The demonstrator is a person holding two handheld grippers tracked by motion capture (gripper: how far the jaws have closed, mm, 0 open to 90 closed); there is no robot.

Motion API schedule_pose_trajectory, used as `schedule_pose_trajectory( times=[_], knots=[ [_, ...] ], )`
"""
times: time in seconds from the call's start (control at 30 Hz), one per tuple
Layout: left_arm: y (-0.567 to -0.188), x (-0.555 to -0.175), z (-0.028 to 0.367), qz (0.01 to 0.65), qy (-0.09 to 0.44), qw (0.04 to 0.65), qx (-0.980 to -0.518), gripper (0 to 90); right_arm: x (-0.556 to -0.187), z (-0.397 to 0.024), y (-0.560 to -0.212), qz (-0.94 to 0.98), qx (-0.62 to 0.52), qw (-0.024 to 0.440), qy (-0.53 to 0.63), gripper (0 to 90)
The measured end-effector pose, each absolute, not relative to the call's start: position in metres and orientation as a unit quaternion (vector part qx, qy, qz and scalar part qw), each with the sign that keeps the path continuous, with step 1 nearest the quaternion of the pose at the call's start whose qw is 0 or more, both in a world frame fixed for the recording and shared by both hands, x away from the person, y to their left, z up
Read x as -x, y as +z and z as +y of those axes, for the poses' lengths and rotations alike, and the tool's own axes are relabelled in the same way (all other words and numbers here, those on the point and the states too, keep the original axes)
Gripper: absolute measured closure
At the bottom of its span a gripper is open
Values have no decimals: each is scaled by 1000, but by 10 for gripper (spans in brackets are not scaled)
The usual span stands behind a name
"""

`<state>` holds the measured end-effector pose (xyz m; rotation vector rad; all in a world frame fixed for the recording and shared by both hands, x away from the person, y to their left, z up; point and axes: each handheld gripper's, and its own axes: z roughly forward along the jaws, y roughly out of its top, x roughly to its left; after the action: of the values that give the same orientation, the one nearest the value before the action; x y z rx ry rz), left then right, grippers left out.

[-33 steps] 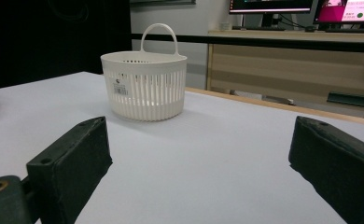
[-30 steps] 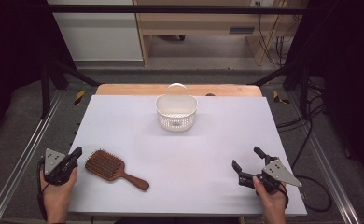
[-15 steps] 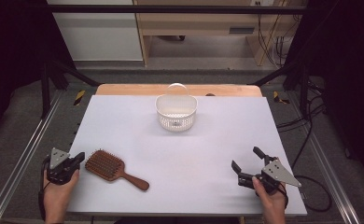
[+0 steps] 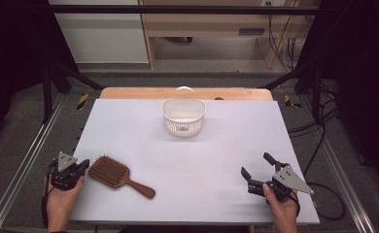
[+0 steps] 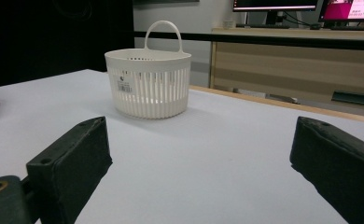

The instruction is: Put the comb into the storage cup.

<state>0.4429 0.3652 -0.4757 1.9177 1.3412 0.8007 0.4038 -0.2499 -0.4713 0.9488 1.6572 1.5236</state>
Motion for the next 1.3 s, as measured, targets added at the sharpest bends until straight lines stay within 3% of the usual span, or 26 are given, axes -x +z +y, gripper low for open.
schedule_pose_trajectory(
  times=[0.83, 1.3],
  knots=[
    [-475, -436, 345, 499, 258, 325, -761, 898, -404, -251, -470, 635, -364, 340, 591, 51],
    [-474, -429, 306, 465, 251, 318, -787, 898, -402, -252, -468, 634, -362, 343, 591, 53]
  ],
)
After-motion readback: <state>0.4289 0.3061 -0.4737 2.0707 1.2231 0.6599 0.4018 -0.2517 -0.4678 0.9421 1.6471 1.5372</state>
